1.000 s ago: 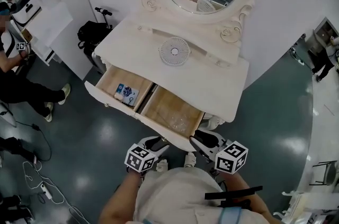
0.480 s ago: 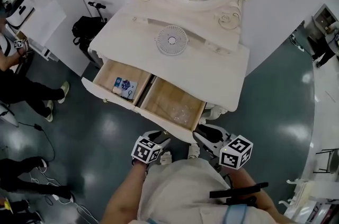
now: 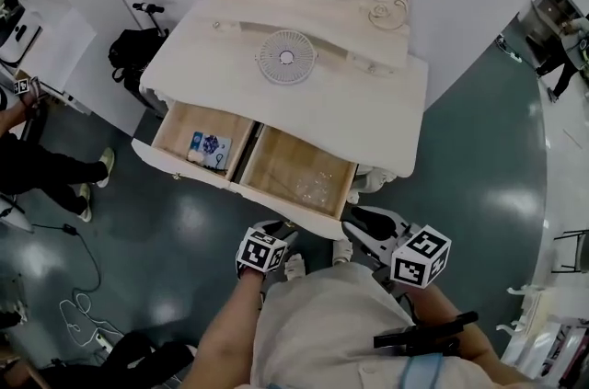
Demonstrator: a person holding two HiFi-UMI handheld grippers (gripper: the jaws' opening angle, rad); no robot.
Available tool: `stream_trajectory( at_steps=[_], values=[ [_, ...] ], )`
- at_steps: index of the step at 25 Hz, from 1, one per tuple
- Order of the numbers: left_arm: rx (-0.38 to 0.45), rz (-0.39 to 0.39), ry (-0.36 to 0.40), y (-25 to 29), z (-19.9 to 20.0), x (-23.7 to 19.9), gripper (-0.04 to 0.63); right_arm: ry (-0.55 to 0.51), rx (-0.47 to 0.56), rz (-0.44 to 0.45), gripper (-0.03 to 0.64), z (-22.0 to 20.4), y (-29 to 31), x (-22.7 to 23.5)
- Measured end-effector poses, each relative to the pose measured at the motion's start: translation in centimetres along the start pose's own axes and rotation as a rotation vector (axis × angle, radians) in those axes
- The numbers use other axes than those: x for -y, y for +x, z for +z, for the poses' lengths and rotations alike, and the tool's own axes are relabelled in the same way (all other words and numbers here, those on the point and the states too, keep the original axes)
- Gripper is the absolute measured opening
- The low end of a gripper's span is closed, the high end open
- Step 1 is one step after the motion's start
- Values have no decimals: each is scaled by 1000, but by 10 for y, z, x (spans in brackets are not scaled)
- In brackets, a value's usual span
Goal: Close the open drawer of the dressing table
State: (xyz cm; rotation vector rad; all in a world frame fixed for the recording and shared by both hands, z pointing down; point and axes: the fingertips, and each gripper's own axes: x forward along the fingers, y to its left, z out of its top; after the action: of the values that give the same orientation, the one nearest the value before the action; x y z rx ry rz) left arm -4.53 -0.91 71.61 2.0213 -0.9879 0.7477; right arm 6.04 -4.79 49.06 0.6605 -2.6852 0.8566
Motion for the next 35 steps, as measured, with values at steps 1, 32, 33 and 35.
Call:
stream_trajectory(
  at_steps=[1, 32, 33, 35],
  values=[
    [-6, -1, -3, 3, -2, -2, 193, 5, 0, -3, 138, -1, -1, 1],
    [-144, 22, 10, 47, -22, -25, 137, 81, -23, -70, 137, -15, 0, 19],
    [-145, 20, 8, 47, -22, -26, 137, 82, -21, -70, 137, -15, 0, 19],
    [-153, 17, 13, 47, -22, -27, 133, 83, -18, -72, 138, -14, 0, 19]
  ],
)
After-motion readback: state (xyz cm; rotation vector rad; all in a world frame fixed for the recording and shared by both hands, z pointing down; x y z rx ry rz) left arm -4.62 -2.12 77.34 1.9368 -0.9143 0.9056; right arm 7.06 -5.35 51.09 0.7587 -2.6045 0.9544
